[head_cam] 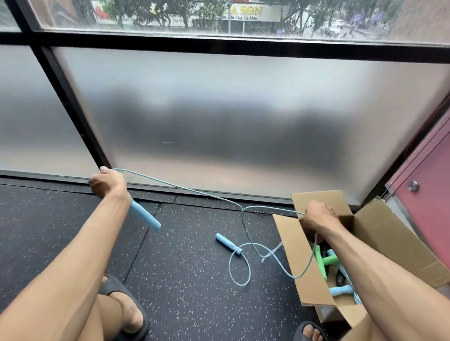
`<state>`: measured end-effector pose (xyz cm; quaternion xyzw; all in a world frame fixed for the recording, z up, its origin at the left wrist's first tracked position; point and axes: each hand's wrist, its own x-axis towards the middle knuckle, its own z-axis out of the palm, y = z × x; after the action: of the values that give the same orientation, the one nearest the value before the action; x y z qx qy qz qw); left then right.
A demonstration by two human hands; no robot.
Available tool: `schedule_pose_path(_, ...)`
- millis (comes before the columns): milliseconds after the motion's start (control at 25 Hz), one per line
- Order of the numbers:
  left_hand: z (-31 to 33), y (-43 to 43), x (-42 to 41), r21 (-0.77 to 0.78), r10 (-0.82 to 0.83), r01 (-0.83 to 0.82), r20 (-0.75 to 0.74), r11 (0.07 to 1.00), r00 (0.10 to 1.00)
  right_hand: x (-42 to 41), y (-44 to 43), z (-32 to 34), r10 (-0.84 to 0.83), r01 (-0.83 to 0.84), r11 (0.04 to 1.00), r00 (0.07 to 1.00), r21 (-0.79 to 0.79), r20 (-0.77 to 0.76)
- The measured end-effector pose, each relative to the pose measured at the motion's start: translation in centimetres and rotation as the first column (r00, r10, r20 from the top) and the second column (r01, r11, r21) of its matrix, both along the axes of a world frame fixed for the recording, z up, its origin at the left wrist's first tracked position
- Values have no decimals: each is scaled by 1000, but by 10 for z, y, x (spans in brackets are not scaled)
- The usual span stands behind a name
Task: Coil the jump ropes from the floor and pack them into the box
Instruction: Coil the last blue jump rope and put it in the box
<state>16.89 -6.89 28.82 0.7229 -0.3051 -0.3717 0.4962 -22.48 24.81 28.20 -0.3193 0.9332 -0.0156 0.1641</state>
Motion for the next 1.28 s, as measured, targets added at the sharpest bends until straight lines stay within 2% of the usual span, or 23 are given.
schedule_pose_path(80, 22, 23, -6, 12, -49, 50, -94, 999, 994, 4, -1, 1, -6, 6, 1000, 1000, 12, -17)
schedule_pose_path(160, 42, 57, -31, -14, -282, 285, -201, 958, 938, 15, -4, 5, 54, -52, 997, 998, 50, -41)
schedule_pose_path(200, 49, 71, -43, -30, -445, 451, -222, 892, 867, 22, -6, 7, 111, -108, 992, 993, 66, -35)
schedule_pose_path(280, 62, 101, -64, -78, -739, 743, -215, 665, 638, 37, -14, 10, 204, -204, 976, 979, 78, 11)
schedule_pose_path(360, 66, 117, -74, -108, -894, 900, -212, 423, 395, 48, -25, 10, 285, -288, 956, 957, 62, 54)
schedule_pose_path(480, 66, 138, -86, -108, -967, 971, -167, 212, 193, 64, -41, 5, 426, -406, 903, 885, -139, 186)
schedule_pose_path(560, 64, 148, -93, -75, -982, 986, -128, 149, 139, 81, -47, 11, 530, -425, 834, 793, -351, 301)
schedule_pose_path(640, 61, 154, -98, -49, -988, 991, -99, 128, 122, 98, -51, 17, 598, -408, 779, 712, -476, 368)
schedule_pose_path(720, 61, 158, -102, -50, -985, 990, -121, 130, 123, 108, -56, 17, 624, -397, 755, 680, -522, 386)
schedule_pose_path(800, 61, 161, -104, -44, -983, 995, -161, 94, 86, 113, -58, 16, 628, -373, 737, 685, -563, 368)
schedule_pose_path(920, 62, 167, -103, -12, -962, 999, -268, -43, -45, 116, -56, 19, 599, -236, 736, 664, -634, 448)
schedule_pose_path(1000, 64, 170, -103, -56, -932, 992, -342, -109, -122, 115, -54, 19, 572, -173, 747, 658, -642, 489)
schedule_pose_path(1040, 66, 170, -104, -104, -917, 988, -372, -110, -141, 115, -54, 20, 567, -165, 749, 660, -642, 492)
schedule_pose_path(1120, 68, 170, -108, -229, -891, 973, -436, -26, -126, 115, -53, 20, 558, -131, 755, 642, -642, 525)
schedule_pose_path(1280, 68, 167, -117, -432, -858, 855, -513, 289, 30, 118, -52, 20, 567, -135, 776, 580, -617, 586)
